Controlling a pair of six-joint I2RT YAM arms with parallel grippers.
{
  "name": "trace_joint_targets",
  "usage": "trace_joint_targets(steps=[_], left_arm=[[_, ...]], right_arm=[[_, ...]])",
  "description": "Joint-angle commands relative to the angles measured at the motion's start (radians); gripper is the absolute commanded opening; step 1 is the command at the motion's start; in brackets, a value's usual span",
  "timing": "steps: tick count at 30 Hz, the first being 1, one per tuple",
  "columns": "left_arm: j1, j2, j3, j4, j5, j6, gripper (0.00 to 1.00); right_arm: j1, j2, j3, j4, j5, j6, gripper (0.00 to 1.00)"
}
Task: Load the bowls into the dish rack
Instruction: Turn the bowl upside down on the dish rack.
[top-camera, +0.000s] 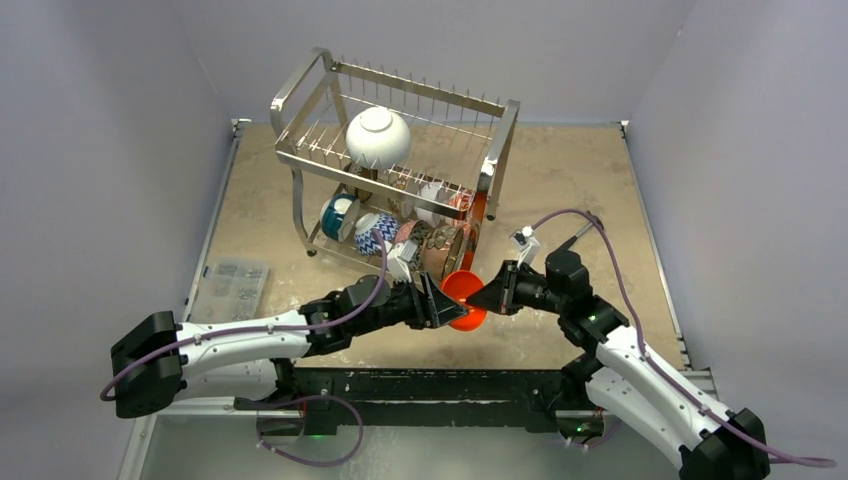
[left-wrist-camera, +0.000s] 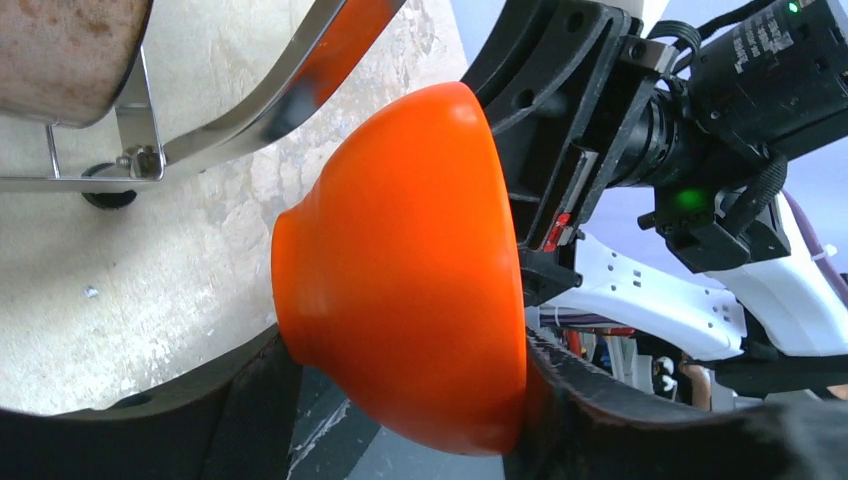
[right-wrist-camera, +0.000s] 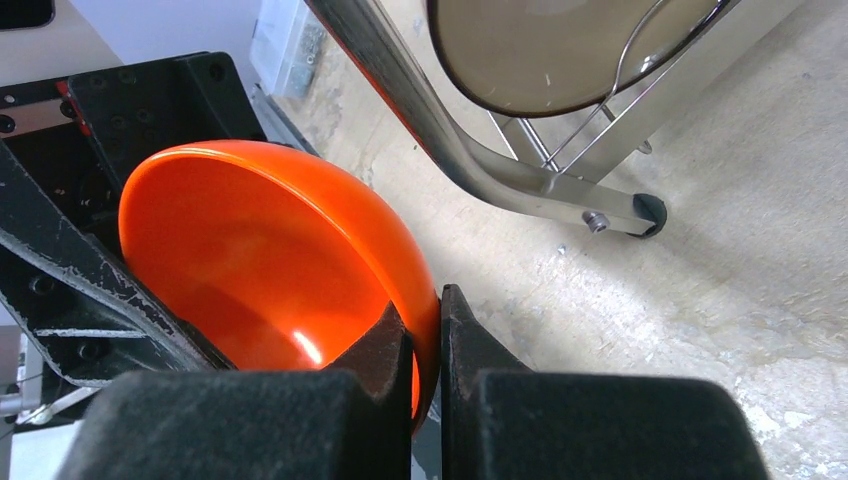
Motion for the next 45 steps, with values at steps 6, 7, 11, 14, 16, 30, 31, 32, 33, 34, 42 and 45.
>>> trace_joint_targets(steps=[6, 7, 11, 14, 16, 30, 31, 32, 33, 34, 42, 45], left_arm=[[0.01, -0.021, 0.01, 0.094, 0.014, 0.016, 0.17], [0.011, -0.027, 0.012, 0.084, 0.013, 0.02, 0.1], [0.013, -0.06, 0.042, -0.016, -0.014, 0.061, 0.0], [0.013, -0.095, 0.069, -0.094, -0.036, 0.1, 0.0], [0.013, -0.121, 0.086, -0.14, -0.046, 0.122, 0.0], [0.013, -0.27, 0.371, -0.546, -0.071, 0.316, 0.0], [0.012, -0.268, 0.404, -0.565, -0.07, 0.336, 0.0], [0.013, -0.264, 0.443, -0.576, -0.062, 0.354, 0.0], [0.013, -0.257, 0.479, -0.583, -0.053, 0.365, 0.0], [0.013, -0.246, 0.51, -0.587, -0.046, 0.373, 0.0], [0.013, -0.064, 0.767, -0.57, 0.096, 0.44, 0.0], [0.019, 0.005, 0.859, -0.535, 0.122, 0.464, 0.0]], right_arm=[[-0.003, 0.015, 0.052, 0.068, -0.06, -0.009, 0.11], [-0.003, 0.015, 0.051, 0.066, -0.066, -0.007, 0.15], [-0.002, 0.01, 0.061, 0.062, -0.076, -0.004, 0.5], [-0.002, -0.004, 0.075, 0.074, -0.076, 0.001, 0.65], [-0.002, -0.018, 0.09, 0.071, -0.068, -0.001, 0.73], [-0.003, -0.176, 0.195, -0.178, 0.282, 0.014, 0.97], [-0.003, -0.182, 0.193, -0.197, 0.31, 0.018, 0.98], [-0.002, -0.184, 0.191, -0.212, 0.328, 0.02, 0.98], [-0.003, -0.184, 0.188, -0.222, 0.338, 0.022, 0.98], [-0.001, -0.181, 0.183, -0.226, 0.338, 0.022, 0.98], [-0.003, -0.148, 0.147, -0.201, 0.294, 0.027, 0.98], [-0.002, -0.139, 0.14, -0.195, 0.281, 0.024, 0.98]])
